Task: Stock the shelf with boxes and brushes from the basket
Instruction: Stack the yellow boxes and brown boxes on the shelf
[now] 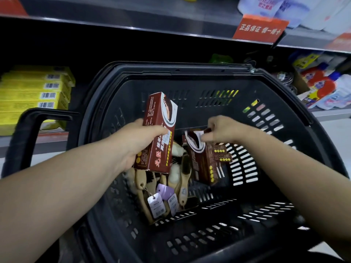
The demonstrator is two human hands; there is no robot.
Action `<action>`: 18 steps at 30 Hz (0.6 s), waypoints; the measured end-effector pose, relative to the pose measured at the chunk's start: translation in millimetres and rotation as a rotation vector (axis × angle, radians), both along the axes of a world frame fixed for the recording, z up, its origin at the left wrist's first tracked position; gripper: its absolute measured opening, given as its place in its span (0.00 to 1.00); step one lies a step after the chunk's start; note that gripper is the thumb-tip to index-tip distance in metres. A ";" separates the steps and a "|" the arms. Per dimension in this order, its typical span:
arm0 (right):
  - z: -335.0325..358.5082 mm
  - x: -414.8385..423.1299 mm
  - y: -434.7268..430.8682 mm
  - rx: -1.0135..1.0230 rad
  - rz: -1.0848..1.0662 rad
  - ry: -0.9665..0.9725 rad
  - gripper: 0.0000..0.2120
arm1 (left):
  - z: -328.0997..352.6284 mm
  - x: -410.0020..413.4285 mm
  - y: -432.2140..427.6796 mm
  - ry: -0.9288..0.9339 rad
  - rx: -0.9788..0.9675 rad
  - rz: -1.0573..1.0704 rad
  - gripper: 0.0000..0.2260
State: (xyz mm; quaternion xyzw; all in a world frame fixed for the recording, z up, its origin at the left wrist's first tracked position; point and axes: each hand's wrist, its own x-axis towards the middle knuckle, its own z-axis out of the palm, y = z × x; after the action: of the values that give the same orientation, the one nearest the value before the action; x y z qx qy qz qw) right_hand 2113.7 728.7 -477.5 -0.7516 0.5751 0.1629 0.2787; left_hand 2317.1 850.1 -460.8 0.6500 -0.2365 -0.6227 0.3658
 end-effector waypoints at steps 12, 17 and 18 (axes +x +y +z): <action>49.9 40.9 26.3 0.164 -0.304 -0.539 0.18 | 2.5 -4.8 1.9 -0.018 -0.106 -0.101 0.17; 50.6 32.3 22.6 0.298 -0.353 -0.575 0.24 | 0.9 -5.2 2.8 -0.107 -0.160 -0.169 0.22; 50.4 30.7 22.1 0.311 -0.352 -0.582 0.26 | 0.9 -5.1 2.8 -0.139 -0.173 -0.177 0.23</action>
State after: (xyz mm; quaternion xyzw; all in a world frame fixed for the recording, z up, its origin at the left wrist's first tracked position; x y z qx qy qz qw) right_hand 2144.4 750.9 -427.1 -0.6048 0.5606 -0.0225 0.5652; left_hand 2311.9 852.9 -459.9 0.6341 -0.3707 -0.5833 0.3468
